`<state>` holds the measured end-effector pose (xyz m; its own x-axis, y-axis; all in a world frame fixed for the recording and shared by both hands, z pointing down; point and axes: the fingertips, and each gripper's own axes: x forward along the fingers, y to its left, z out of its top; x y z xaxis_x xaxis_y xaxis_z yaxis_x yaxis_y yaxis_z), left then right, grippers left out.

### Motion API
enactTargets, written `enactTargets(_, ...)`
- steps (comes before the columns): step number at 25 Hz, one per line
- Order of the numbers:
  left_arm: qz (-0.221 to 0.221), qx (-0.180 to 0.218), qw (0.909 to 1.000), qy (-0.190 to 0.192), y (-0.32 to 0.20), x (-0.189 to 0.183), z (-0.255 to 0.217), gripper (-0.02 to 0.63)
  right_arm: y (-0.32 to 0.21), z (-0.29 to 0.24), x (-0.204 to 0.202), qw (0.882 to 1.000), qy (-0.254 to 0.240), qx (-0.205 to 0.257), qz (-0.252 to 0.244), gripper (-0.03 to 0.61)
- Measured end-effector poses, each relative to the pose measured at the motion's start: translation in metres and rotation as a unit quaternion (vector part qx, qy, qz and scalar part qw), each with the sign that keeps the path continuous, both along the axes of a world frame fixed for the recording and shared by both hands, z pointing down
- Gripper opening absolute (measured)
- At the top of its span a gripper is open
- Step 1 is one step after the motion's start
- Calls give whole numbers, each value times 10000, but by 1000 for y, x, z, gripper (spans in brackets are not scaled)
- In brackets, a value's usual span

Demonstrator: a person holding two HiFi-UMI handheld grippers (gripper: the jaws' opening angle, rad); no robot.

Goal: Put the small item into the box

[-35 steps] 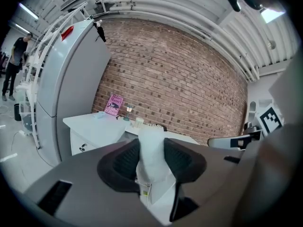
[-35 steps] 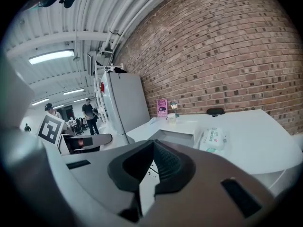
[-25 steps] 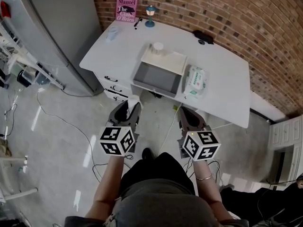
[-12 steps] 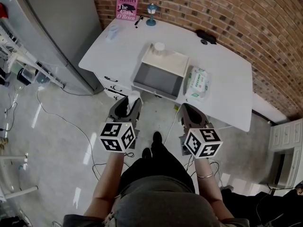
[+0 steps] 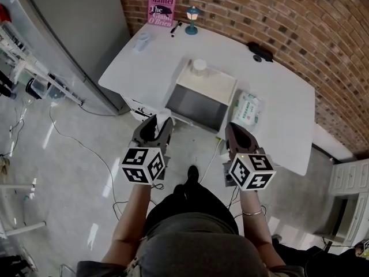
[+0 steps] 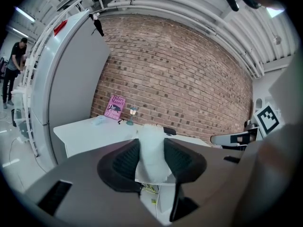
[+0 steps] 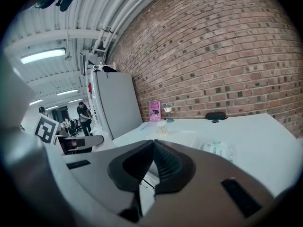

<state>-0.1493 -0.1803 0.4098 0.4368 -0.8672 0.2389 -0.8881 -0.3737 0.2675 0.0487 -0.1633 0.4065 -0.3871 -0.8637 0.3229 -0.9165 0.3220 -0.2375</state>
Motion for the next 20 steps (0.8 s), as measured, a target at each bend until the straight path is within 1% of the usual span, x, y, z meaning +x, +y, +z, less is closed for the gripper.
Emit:
enactTargets(12,-141,-15,9998,-135,-41,4,-2,173,-42,5,8,9999,-87,-58,-132,6)
enactTargets(20,-80,-67,9995,-311,-61,10,1,173,-57,10,16,9997,-140,-130,-133,6)
